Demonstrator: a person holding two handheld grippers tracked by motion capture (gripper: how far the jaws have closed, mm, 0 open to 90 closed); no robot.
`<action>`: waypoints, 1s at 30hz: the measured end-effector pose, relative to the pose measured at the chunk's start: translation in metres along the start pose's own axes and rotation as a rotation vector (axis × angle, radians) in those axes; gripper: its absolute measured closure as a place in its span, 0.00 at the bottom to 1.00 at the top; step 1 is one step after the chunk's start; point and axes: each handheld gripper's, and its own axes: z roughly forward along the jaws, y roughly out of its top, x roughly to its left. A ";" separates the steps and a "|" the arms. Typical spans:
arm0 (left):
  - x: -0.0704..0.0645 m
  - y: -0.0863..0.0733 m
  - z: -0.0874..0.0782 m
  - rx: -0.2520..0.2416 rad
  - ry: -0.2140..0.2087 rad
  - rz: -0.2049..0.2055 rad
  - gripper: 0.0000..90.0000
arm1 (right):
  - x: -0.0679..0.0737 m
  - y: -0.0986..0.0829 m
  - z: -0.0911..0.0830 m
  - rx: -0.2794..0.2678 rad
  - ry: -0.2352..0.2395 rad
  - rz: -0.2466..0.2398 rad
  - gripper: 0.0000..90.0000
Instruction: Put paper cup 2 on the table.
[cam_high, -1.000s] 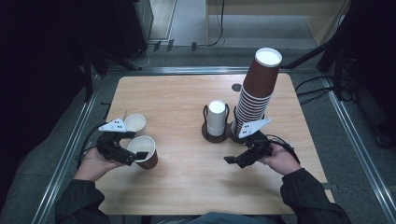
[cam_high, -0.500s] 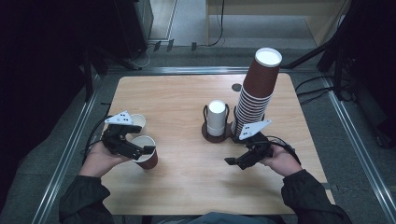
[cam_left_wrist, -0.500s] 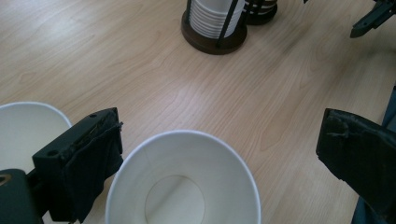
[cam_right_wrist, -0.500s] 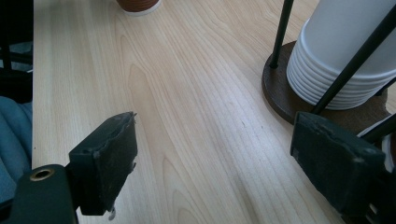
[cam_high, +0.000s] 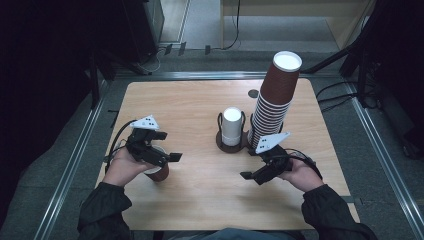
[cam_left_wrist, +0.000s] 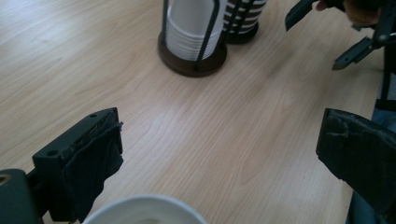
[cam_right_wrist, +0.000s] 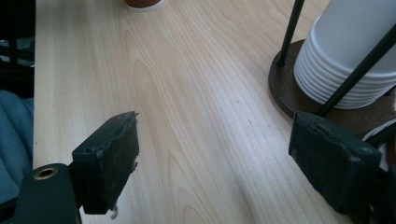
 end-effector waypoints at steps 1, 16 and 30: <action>-0.002 0.002 0.003 0.007 0.015 0.014 0.00 | 0.000 0.000 0.000 -0.001 0.004 0.001 0.18; -0.019 0.016 0.048 0.056 -0.006 0.041 0.00 | 0.003 -0.007 -0.002 0.006 -0.015 0.012 0.18; -0.045 0.023 0.091 0.090 -0.043 0.096 0.00 | 0.003 -0.009 -0.004 0.005 -0.027 0.005 0.18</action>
